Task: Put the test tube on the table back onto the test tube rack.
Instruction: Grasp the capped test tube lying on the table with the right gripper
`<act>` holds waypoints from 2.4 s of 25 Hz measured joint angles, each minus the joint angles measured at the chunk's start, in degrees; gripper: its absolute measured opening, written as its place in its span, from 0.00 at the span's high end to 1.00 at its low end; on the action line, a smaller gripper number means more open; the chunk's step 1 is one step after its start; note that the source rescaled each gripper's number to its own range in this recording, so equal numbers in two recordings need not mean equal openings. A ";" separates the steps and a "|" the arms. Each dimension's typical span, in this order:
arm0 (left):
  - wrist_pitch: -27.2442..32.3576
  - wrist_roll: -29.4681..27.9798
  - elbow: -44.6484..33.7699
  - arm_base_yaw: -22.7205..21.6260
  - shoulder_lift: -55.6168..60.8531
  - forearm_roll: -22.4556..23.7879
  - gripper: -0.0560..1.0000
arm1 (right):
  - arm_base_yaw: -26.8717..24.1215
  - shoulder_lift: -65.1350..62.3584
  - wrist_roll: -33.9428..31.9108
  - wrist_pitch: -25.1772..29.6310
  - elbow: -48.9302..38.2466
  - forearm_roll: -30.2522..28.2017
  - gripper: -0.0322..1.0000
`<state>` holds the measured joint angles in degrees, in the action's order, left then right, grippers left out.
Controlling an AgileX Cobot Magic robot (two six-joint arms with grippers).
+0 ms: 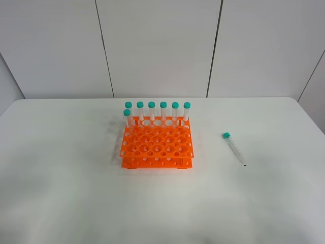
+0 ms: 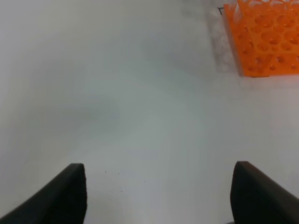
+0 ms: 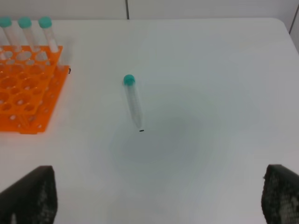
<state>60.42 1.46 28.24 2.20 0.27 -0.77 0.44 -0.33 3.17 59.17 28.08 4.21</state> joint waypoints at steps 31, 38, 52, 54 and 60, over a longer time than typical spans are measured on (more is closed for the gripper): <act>0.00 0.00 0.00 0.00 0.00 0.00 0.00 | 0.00 88.26 4.44 4.03 38.72 -0.51 0.04; 0.00 0.00 0.00 0.00 0.00 0.00 0.00 | 4.49 104.96 6.11 3.09 49.94 -1.05 0.04; 0.00 0.00 0.00 0.00 0.00 0.00 0.00 | 5.58 119.44 6.29 -0.64 56.41 -0.37 0.04; 0.00 0.00 0.00 0.00 0.00 0.00 0.00 | 5.58 120.83 6.29 -1.18 56.41 -0.14 0.04; 0.00 0.00 0.00 0.00 0.00 0.00 0.00 | 6.75 121.91 6.29 -1.31 56.41 0.47 0.04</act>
<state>60.42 1.46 28.24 2.20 0.27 -0.77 7.19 121.58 9.46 57.86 84.49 4.69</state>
